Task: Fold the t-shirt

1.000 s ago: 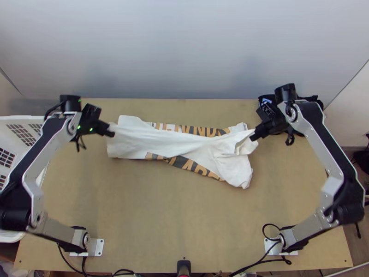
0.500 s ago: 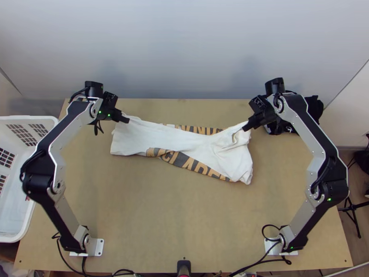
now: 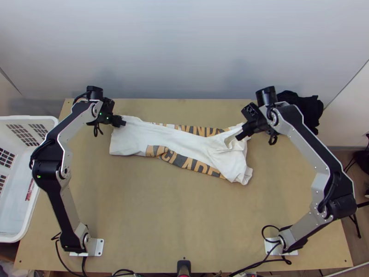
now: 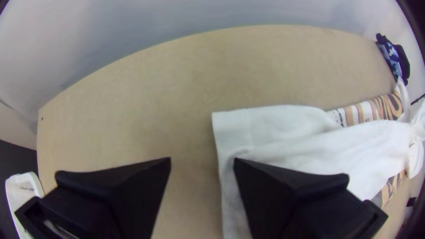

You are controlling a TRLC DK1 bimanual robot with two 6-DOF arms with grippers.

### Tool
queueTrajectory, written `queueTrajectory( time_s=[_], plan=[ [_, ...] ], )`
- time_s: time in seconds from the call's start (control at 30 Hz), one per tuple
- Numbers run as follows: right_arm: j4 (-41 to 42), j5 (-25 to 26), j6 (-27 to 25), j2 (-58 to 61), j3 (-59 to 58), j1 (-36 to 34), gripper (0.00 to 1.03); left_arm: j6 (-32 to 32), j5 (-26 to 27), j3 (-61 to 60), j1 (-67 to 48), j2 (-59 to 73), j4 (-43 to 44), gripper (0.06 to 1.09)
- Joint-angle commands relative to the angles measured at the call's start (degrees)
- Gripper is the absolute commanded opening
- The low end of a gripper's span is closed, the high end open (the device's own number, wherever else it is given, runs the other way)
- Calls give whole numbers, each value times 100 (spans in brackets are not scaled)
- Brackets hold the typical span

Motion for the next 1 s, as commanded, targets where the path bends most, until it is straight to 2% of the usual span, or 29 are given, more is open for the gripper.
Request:
queueTrajectory(
  time_s=[0.0, 0.03, 0.07, 0.23, 0.33, 0.4, 0.53, 0.7, 0.83, 0.97],
  plan=[
    [745, 133, 211, 87, -355, 70, 56, -360, 25, 119, -34, 120, -344, 104],
    [991, 133, 378, 148, -373, -9, 89, -439, 25, 128, -43, 50, -344, 104],
    [1070, 133, 395, 236, -329, -62, 101, -518, 34, 128, -60, -38, -361, 104],
    [1360, 133, 413, 456, 93, -448, 100, -676, 174, 119, -43, -662, -458, 104],
    [1369, 133, 571, 473, 489, -730, 100, -720, 315, 57, 28, -996, -528, 104],
    [1352, 125, 870, 438, 823, -923, 100, -747, 482, -31, 107, -1172, -651, 104],
    [596, -7, 1345, 25, 1244, -1037, 100, -958, 1159, -479, 415, -1435, -906, 104],
    [420, -95, 1819, -1293, 673, -624, 99, -1010, 1897, -1094, 845, -1506, -950, 104],
    [306, -86, 2109, -2119, 541, -220, 99, -1002, 2029, -1305, 1039, -1295, -827, 104],
    [-28, -86, 2276, -2497, 752, 9, 99, -1212, 2495, -1252, 1135, -1031, -722, 104]
  ],
)
